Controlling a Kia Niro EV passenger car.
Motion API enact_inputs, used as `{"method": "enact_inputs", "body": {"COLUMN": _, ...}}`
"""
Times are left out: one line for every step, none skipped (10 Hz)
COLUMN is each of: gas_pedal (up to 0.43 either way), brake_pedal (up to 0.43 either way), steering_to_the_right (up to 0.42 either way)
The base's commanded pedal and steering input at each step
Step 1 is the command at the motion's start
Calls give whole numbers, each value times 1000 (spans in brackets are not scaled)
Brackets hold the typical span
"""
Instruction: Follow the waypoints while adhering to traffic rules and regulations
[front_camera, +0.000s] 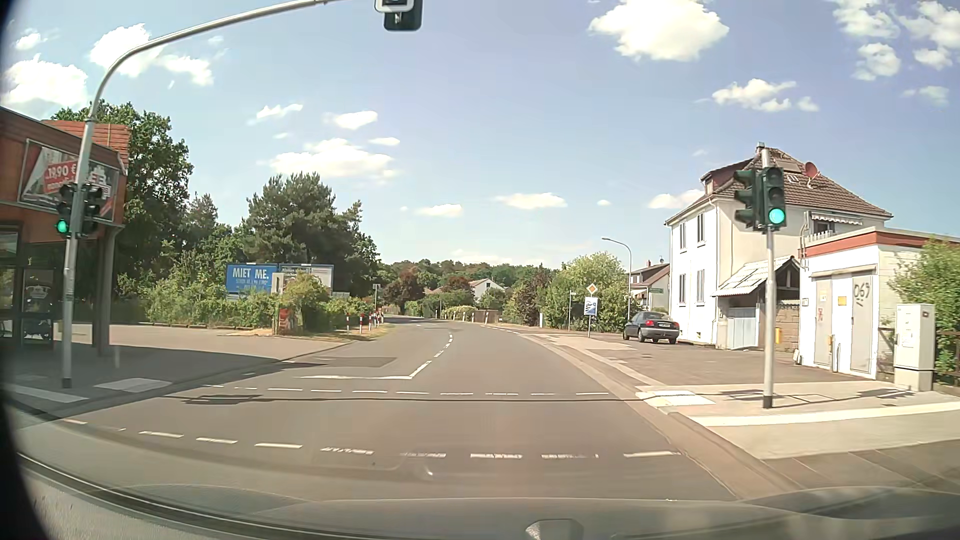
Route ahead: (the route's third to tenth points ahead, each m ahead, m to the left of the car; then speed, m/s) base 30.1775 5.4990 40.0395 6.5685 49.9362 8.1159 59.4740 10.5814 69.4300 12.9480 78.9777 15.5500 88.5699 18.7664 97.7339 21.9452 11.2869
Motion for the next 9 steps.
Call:
{"method": "enact_inputs", "body": {"gas_pedal": 47, "brake_pedal": 30, "steering_to_the_right": -5}}
{"method": "enact_inputs", "body": {"gas_pedal": 47, "brake_pedal": 30, "steering_to_the_right": -6}}
{"method": "enact_inputs", "body": {"gas_pedal": 47, "brake_pedal": 30, "steering_to_the_right": -6}}
{"method": "enact_inputs", "body": {"gas_pedal": 47, "brake_pedal": 30, "steering_to_the_right": -6}}
{"method": "enact_inputs", "body": {"gas_pedal": 47, "brake_pedal": 37, "steering_to_the_right": -5}}
{"method": "enact_inputs", "body": {"gas_pedal": 47, "brake_pedal": 30, "steering_to_the_right": -6}}
{"method": "enact_inputs", "body": {"gas_pedal": 47, "brake_pedal": 30, "steering_to_the_right": -6}}
{"method": "enact_inputs", "body": {"gas_pedal": 47, "brake_pedal": 37, "steering_to_the_right": -6}}
{"method": "enact_inputs", "body": {"gas_pedal": 47, "brake_pedal": 30, "steering_to_the_right": -8}}
